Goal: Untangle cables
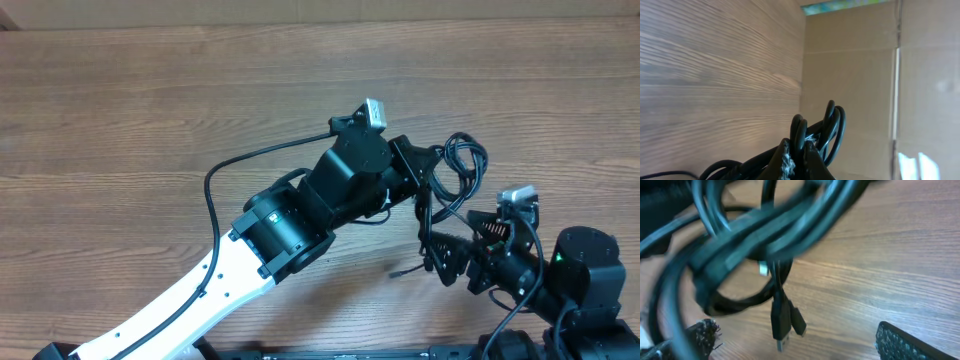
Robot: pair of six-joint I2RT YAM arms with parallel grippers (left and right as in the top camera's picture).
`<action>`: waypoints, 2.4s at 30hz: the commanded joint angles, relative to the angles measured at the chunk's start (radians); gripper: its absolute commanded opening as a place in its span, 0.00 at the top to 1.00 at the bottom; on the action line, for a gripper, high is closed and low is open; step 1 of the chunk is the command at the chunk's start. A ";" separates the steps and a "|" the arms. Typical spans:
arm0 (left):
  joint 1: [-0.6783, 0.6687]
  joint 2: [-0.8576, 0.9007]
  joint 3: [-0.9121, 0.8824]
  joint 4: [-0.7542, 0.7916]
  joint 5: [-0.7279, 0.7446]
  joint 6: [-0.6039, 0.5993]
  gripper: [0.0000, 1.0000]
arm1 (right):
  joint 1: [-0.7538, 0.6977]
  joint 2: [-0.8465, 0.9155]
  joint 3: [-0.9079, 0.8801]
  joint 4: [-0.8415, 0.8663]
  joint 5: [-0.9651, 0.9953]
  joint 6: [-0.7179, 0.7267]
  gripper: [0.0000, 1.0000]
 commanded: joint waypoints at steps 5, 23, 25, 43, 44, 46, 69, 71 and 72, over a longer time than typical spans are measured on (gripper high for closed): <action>-0.005 -0.003 0.007 0.030 0.001 -0.007 0.96 | 0.000 -0.008 0.021 -0.024 0.003 -0.096 0.00; -0.006 -0.003 0.007 -0.135 -0.253 0.712 0.96 | 0.000 -0.008 0.021 -0.035 0.217 0.068 0.00; -0.006 -0.003 0.007 -0.128 -0.201 0.799 0.96 | 0.000 -0.008 0.021 -0.016 0.214 0.122 0.00; -0.005 -0.003 0.007 -0.074 0.491 1.229 0.96 | 0.000 -0.008 0.021 0.031 0.092 0.119 0.00; -0.005 -0.003 0.007 -0.072 0.534 1.265 0.96 | 0.000 -0.008 0.021 0.033 0.092 0.119 0.00; -0.005 -0.003 0.007 -0.072 0.576 1.302 0.96 | 0.000 -0.008 0.021 0.034 0.091 0.119 0.00; 0.013 -0.004 0.007 -0.171 0.298 1.099 0.00 | 0.000 -0.008 0.021 0.045 0.064 0.088 0.96; 0.046 -0.004 0.007 -0.204 0.298 1.022 0.00 | 0.000 -0.008 0.021 0.028 0.114 0.089 0.96; 0.067 -0.004 0.007 -0.221 0.298 0.985 0.00 | 0.000 -0.008 0.021 0.021 0.125 0.089 0.96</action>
